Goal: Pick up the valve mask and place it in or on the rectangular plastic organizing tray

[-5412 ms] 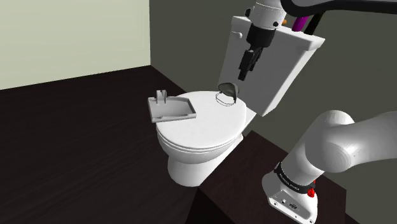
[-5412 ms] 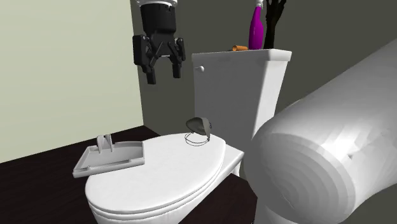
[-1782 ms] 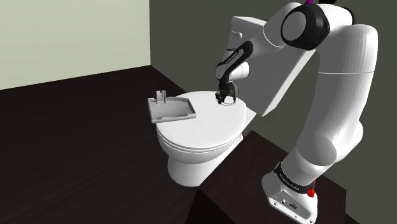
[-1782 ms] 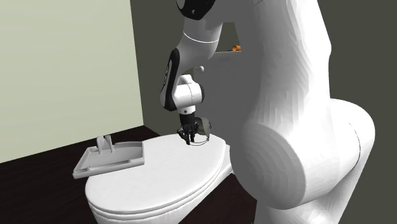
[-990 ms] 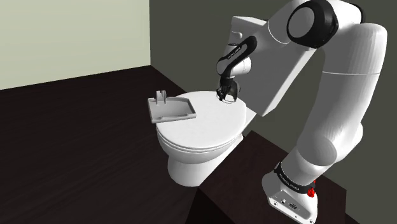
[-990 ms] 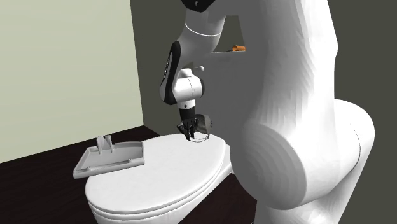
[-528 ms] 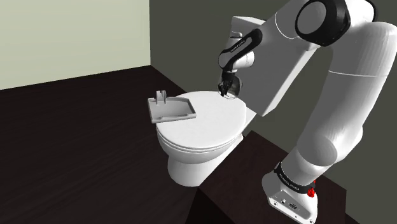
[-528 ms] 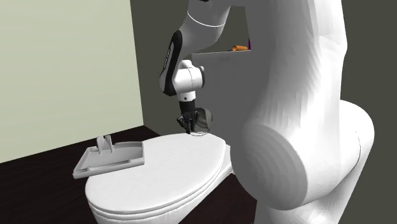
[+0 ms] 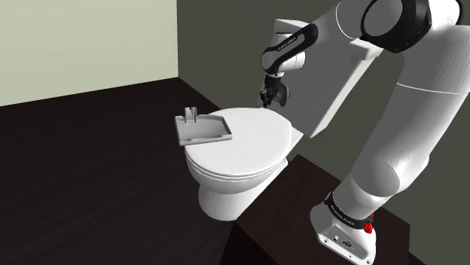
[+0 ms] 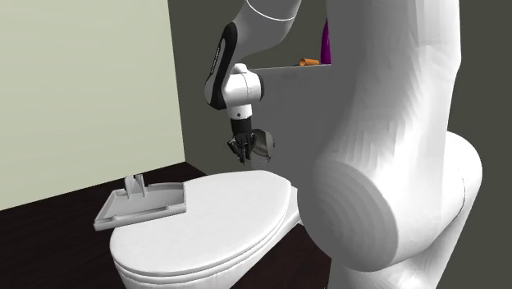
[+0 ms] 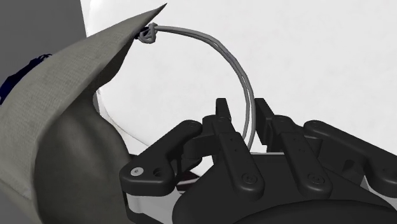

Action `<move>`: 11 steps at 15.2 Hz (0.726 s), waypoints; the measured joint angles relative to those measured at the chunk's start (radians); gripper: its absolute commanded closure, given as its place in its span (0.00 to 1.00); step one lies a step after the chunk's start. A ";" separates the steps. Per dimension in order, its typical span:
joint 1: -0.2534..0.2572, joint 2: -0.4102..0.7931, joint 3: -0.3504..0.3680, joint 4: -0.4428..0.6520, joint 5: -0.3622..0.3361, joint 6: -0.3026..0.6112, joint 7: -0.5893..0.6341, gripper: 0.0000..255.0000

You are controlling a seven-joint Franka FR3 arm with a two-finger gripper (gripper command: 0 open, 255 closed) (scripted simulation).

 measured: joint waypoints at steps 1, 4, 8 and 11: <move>0.002 -0.010 0.000 0.002 -0.002 -0.012 0.002 1.00; 0.003 -0.034 -0.001 0.013 -0.006 -0.047 0.002 1.00; 0.005 -0.064 -0.003 0.033 -0.011 -0.096 0.002 1.00; 0.008 -0.083 -0.002 0.052 -0.013 -0.133 0.004 1.00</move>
